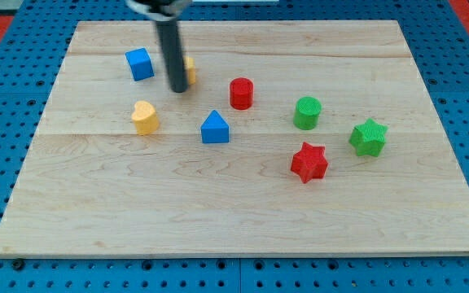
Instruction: Slide the hexagon to the top center
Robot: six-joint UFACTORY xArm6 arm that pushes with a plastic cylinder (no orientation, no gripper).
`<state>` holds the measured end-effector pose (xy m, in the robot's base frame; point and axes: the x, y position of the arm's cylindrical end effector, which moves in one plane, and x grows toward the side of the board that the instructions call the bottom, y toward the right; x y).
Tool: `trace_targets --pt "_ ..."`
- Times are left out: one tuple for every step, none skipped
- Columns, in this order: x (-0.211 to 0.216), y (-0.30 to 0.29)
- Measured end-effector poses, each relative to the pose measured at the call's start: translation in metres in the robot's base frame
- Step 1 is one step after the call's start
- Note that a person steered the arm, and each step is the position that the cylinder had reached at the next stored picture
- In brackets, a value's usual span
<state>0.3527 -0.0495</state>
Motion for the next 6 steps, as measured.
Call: trace_targets --pt "-0.022 0.038" --pt "0.003 0.027" --pt "-0.01 -0.061" --pt "-0.015 -0.03" --pt "-0.048 0.01" --pt "-0.104 -0.006"
